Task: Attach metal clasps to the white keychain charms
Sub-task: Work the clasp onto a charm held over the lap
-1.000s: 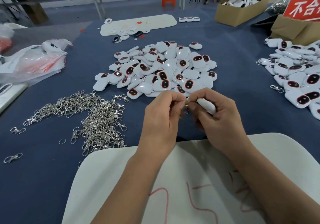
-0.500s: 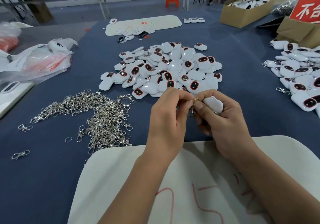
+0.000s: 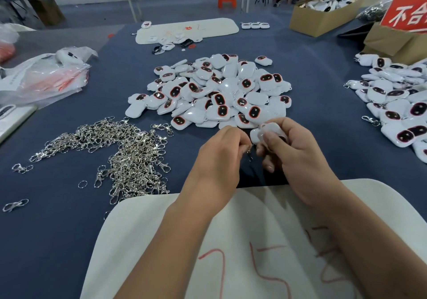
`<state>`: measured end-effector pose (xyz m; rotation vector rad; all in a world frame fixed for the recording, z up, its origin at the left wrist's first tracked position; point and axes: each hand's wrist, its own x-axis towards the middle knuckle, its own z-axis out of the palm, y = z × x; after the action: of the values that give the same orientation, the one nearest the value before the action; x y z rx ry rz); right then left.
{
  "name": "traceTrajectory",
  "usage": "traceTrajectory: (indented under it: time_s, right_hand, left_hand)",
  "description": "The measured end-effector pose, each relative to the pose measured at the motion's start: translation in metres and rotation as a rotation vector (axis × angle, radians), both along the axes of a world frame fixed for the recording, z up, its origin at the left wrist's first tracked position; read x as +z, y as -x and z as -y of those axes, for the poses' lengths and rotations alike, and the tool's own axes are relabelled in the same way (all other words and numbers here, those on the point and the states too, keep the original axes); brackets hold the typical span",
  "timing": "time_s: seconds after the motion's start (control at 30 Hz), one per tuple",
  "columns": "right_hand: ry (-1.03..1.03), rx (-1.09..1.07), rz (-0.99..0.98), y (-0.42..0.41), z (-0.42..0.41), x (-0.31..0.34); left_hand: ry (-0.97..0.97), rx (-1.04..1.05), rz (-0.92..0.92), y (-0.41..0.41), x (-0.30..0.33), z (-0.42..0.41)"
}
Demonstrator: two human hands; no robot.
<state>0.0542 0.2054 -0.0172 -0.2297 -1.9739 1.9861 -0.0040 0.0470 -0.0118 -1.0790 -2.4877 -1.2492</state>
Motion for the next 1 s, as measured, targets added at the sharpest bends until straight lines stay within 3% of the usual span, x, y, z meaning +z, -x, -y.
traceTrajectory:
  time_s: [0.17, 0.3, 1.0]
  right_hand:
    - [-0.015, -0.171, 0.016, 0.0, 0.001, 0.002]
    - [-0.22, -0.28, -0.006, 0.002, 0.005, 0.001]
    - [-0.519, -0.348, 0.096, 0.001, 0.019, 0.007]
  left_hand:
    - [0.076, -0.049, -0.014, -0.003, 0.001, -0.001]
    - [0.108, -0.049, 0.0, -0.003, 0.0, -0.003]
    - [0.245, 0.048, -0.055, -0.01, -0.003, -0.01]
